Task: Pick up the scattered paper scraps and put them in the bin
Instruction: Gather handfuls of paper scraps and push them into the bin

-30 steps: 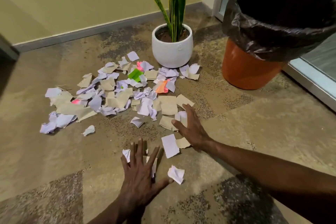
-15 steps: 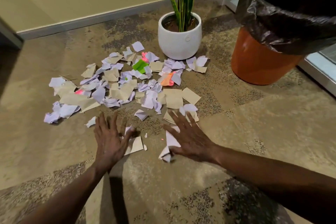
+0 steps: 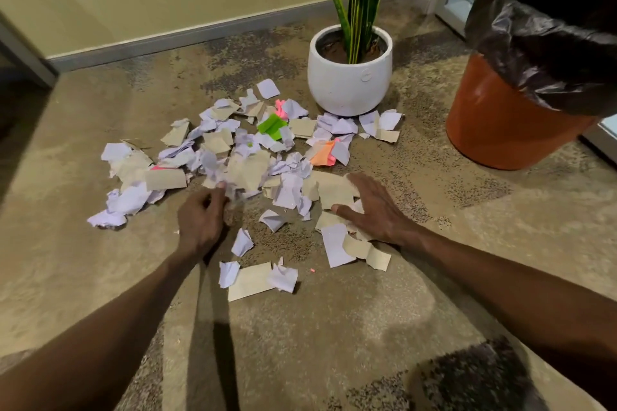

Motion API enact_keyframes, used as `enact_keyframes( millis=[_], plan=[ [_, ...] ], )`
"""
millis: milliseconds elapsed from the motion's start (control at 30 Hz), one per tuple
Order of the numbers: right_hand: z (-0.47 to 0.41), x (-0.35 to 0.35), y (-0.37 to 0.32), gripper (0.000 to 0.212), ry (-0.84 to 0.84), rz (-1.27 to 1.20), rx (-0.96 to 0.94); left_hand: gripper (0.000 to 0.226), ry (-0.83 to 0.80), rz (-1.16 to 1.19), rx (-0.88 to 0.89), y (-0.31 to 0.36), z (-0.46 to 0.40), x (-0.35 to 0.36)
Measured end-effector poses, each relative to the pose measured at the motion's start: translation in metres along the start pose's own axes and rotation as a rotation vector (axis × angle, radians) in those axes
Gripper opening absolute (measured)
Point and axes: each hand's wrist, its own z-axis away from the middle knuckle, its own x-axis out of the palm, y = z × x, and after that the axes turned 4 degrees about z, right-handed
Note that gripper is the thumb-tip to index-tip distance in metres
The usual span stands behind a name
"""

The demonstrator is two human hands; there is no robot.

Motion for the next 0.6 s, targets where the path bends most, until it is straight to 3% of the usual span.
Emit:
enact_keyframes(
  millis=[100,167,200,267,333,400,467,600],
  plan=[
    [-0.009,-0.007,-0.012,0.068,0.06,-0.137,-0.062,0.058,0.178,-0.004,-0.022,0.02,0.004,0.013],
    [-0.025,-0.017,-0.014,0.072,0.122,-0.149,-0.003,0.046,0.165,-0.14,0.068,0.023,-0.008,0.016],
    [-0.035,-0.023,-0.014,0.079,0.121,-0.141,0.041,0.048,0.09,-0.239,0.111,0.024,-0.017,0.018],
    [-0.055,-0.025,-0.012,0.095,0.048,-0.09,0.122,0.073,-0.119,-0.419,0.185,0.024,-0.04,0.026],
    [-0.067,-0.022,-0.018,0.11,-0.076,-0.019,0.146,0.094,-0.376,-0.456,0.206,0.027,-0.059,0.039],
    [-0.073,-0.015,-0.028,0.12,-0.19,0.087,0.068,0.098,-0.57,-0.497,0.252,0.03,-0.066,0.048],
    [-0.071,-0.011,-0.041,0.12,-0.269,0.181,-0.065,0.089,-0.625,-0.553,0.322,0.034,-0.057,0.052],
    [-0.04,-0.008,-0.052,0.099,-0.349,0.23,-0.286,0.084,-0.698,-0.508,0.466,0.034,-0.015,0.036]
  ],
)
